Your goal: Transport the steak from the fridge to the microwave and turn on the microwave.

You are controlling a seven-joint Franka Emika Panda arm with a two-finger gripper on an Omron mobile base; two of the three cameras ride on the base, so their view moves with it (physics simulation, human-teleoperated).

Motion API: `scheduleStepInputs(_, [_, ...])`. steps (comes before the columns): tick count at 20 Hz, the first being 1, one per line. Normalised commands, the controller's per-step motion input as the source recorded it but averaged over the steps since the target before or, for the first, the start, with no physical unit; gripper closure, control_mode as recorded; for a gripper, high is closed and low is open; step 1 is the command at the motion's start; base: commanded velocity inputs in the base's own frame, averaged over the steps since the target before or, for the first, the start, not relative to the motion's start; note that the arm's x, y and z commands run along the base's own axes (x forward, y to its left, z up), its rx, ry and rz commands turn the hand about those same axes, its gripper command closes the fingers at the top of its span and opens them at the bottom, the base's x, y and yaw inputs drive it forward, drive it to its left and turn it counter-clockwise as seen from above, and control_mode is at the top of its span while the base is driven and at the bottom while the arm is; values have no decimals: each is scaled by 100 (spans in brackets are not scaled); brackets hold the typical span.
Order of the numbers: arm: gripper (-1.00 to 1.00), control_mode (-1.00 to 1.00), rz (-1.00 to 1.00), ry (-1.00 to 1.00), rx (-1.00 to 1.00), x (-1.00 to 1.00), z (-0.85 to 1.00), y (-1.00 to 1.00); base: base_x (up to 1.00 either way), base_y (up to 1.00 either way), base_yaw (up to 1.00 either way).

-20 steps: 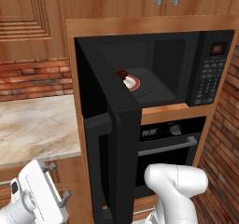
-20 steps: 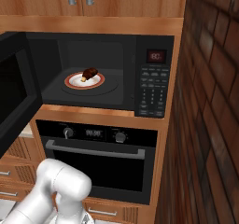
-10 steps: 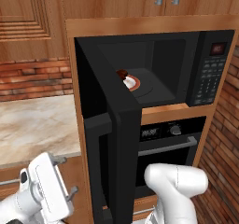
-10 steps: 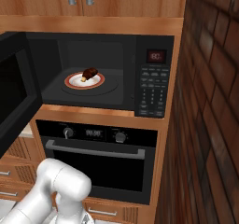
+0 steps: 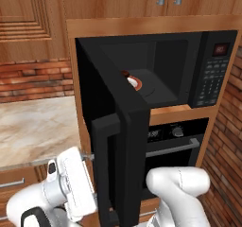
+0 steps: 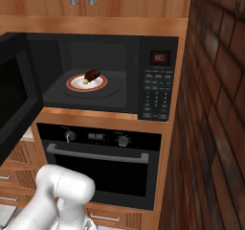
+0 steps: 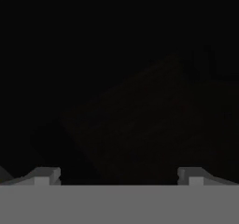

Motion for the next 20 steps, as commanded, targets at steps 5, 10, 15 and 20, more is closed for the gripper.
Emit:
scheduleStepInputs(5, [-100,-100,0,0,19,9,20,-87,0,0,0])
scheduleStepInputs(10, [-100,-100,0,0,23,23,28,-89,0,0,0])
scheduleStepInputs(15, [-100,-100,7,0,23,45,29,-81,0,0,0])
scheduleStepInputs(20, [-100,-100,9,0,17,55,6,-74,0,0,0])
